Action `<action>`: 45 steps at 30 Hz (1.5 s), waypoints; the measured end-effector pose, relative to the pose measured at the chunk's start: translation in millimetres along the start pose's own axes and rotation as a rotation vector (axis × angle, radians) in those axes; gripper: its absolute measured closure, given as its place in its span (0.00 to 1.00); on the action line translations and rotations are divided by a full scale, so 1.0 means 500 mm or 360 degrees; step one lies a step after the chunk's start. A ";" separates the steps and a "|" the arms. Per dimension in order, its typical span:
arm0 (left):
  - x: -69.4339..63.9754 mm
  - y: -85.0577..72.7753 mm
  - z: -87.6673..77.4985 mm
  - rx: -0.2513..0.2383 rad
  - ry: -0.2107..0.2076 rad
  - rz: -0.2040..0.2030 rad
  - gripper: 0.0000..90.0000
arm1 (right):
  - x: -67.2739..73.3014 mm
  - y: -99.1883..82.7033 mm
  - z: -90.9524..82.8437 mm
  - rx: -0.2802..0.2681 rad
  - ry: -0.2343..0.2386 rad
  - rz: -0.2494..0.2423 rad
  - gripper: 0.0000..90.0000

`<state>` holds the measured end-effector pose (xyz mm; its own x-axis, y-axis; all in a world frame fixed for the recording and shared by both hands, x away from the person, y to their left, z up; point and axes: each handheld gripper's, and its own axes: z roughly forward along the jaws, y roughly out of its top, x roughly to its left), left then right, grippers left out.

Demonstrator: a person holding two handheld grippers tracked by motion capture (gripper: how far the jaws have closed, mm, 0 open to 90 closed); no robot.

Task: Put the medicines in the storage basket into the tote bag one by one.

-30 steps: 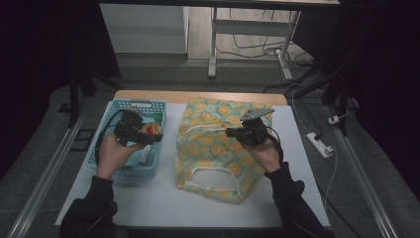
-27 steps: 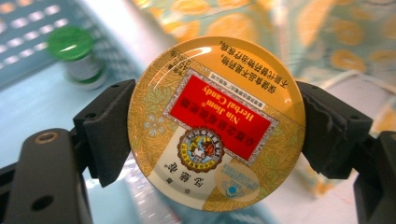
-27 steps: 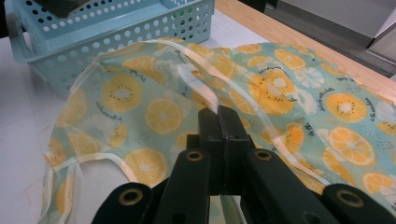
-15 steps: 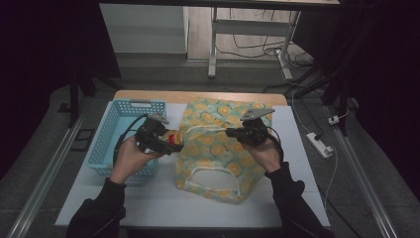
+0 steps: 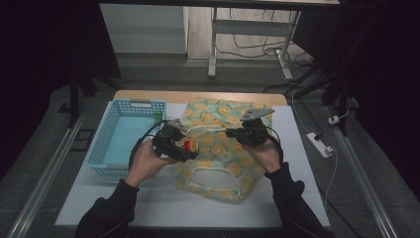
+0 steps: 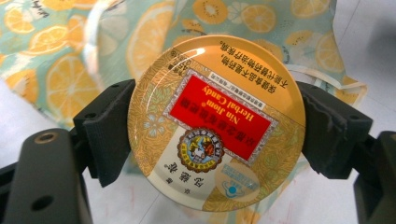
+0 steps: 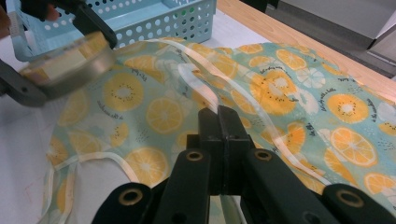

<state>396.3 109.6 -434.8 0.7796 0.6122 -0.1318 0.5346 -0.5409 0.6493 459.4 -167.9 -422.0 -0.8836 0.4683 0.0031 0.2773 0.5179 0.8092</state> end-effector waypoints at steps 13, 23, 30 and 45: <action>-0.026 0.028 0.062 0.0019 -0.0048 0.0054 0.22 | 0.007 0.001 0.004 0.0004 0.0009 -0.0008 1.00; -0.035 0.047 0.122 0.0035 -0.0088 0.0082 0.22 | 0.012 0.002 0.003 -0.0001 0.0016 -0.0021 1.00; -0.031 0.058 0.152 0.0036 -0.0079 0.0097 0.22 | 0.016 0.003 0.006 0.0006 0.0019 -0.0026 1.00; -0.009 0.074 0.203 -0.0015 -0.0012 0.0056 0.22 | 0.020 0.000 0.014 0.0017 0.0041 -0.0017 1.00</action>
<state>445.7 28.6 -486.4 0.8005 0.5883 -0.1143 0.5035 -0.5568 0.6606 453.2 -158.1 -426.2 -0.8960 0.4440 0.0095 0.2715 0.5308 0.8028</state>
